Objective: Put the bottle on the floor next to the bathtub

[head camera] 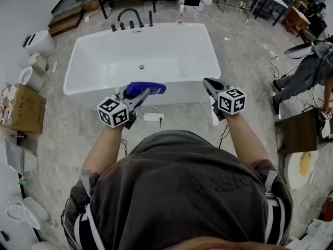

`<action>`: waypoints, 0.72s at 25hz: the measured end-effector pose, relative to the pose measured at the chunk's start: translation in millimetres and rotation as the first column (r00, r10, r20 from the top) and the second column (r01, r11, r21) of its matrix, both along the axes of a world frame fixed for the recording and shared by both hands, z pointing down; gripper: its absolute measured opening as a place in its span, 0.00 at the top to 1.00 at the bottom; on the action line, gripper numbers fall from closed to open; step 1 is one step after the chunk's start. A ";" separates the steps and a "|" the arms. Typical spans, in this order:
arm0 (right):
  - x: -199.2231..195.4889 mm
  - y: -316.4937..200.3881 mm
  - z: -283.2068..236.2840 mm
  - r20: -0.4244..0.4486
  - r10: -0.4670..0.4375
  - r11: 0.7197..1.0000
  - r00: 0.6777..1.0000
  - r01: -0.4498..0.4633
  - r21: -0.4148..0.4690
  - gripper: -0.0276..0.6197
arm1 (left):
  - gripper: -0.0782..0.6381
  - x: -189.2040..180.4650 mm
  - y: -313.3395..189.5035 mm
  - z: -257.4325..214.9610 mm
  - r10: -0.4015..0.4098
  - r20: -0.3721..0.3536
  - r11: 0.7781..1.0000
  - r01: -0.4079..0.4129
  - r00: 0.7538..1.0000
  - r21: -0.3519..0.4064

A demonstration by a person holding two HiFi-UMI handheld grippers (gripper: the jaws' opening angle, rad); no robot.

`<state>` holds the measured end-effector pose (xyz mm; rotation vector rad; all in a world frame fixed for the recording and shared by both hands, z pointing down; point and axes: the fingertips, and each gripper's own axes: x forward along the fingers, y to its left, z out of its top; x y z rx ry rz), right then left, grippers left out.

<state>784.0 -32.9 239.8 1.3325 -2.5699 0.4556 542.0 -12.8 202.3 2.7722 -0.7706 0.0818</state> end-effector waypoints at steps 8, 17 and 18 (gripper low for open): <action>0.2 -1.8 0.1 0.000 -0.003 1.000 1.000 0.003 0.000 0.97 | 0.70 3.1 -1.9 -0.1 0.007 -0.002 1.000 -0.007 1.000 -0.003; 20.9 1.3 3.4 0.037 -0.009 1.000 0.999 0.009 -0.008 0.97 | 0.70 26.7 0.7 -3.6 0.009 0.016 1.000 -0.009 1.000 -0.008; 26.9 3.7 4.5 0.043 -0.014 1.000 0.999 0.015 -0.008 0.97 | 0.70 33.3 3.4 -4.8 0.005 0.020 1.000 -0.005 1.000 -0.007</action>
